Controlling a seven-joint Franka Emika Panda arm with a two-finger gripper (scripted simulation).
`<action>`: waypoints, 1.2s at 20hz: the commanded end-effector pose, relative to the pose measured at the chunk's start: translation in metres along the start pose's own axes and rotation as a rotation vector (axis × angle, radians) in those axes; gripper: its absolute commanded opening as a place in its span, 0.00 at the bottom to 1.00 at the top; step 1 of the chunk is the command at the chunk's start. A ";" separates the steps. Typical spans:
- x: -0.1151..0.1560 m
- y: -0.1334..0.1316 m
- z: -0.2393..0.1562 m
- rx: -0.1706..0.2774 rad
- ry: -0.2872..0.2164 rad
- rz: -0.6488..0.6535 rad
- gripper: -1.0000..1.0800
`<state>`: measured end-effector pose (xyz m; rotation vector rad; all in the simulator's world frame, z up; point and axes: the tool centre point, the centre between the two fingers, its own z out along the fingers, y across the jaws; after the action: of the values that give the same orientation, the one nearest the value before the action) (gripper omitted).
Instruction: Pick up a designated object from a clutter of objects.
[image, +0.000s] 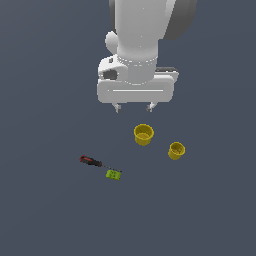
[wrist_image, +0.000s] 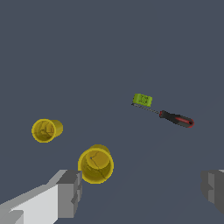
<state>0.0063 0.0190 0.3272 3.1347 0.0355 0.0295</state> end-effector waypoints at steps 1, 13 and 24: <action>0.000 0.000 0.000 0.000 0.000 0.000 0.96; -0.009 0.015 0.015 0.020 -0.049 0.041 0.96; -0.002 0.022 0.028 0.020 -0.045 -0.032 0.96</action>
<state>0.0037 -0.0017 0.3027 3.1533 0.0614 -0.0427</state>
